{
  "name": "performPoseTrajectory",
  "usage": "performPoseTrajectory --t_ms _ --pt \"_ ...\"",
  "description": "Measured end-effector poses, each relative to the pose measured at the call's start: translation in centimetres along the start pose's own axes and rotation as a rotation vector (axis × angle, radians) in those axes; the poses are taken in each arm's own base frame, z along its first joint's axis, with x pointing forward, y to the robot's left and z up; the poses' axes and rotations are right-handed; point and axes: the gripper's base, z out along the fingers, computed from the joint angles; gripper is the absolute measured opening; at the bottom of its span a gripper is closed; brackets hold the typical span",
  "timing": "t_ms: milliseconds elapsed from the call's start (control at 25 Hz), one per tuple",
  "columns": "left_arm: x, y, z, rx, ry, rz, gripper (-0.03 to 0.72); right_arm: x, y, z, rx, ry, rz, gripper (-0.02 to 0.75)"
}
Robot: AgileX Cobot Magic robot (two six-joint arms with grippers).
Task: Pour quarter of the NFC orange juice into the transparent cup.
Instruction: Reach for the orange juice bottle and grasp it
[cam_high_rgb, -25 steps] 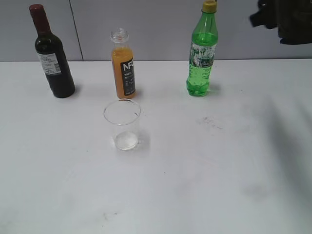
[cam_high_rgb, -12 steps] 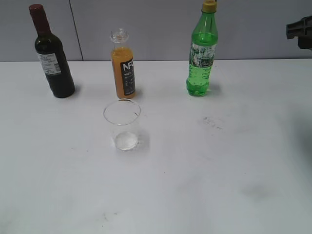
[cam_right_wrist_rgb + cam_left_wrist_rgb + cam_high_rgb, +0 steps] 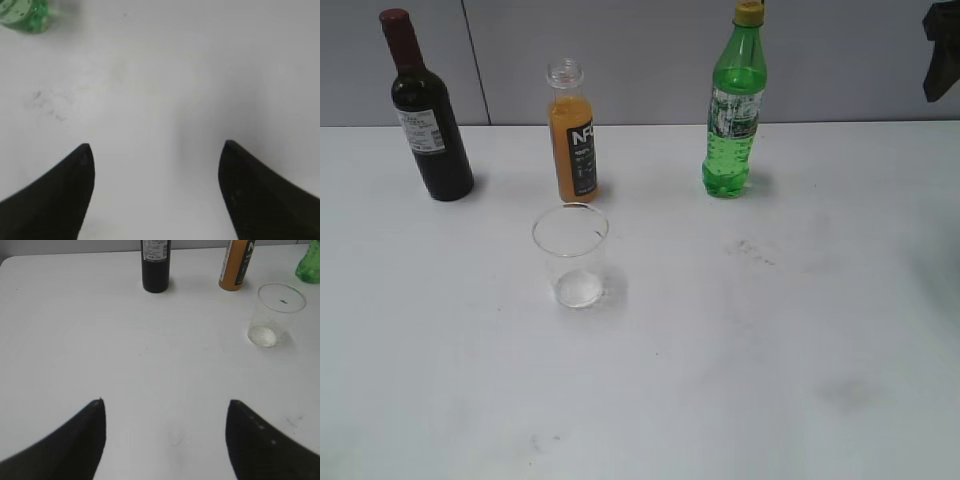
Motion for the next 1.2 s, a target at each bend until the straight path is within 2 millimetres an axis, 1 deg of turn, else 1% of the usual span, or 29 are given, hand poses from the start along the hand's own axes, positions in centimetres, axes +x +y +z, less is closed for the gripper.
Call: performPoseTrajectory --t_ms 120,280,440,560,640,800,1040,1200 --pt "0.0 0.0 0.0 0.000 0.000 0.000 0.569 0.1 0.2 -0.7 -0.052 0.034 -0.061 0.592" --pt "0.0 0.0 0.0 0.000 0.000 0.000 0.569 0.7 0.1 -2.0 -0.063 0.065 -0.121 0.592" --pt "0.0 0.0 0.0 0.000 0.000 0.000 0.569 1.3 -0.2 -4.5 -0.042 0.008 -0.120 0.592" --pt "0.0 0.0 0.0 0.000 0.000 0.000 0.569 2.8 -0.4 -6.7 -0.037 -0.027 -0.092 0.592" --pt "0.0 0.0 0.0 0.000 0.000 0.000 0.569 4.3 -0.5 -7.9 -0.037 -0.041 -0.070 0.592" --pt "0.0 0.0 0.0 0.000 0.000 0.000 0.569 8.0 -0.5 -8.7 -0.038 -0.027 -0.043 0.592" --pt "0.0 0.0 0.0 0.000 0.000 0.000 0.569 13.9 -0.4 -8.2 -0.039 -0.052 -0.034 0.592" --pt "0.0 0.0 0.0 0.000 0.000 0.000 0.569 17.7 -0.3 -8.5 -0.042 -0.088 -0.019 0.592"
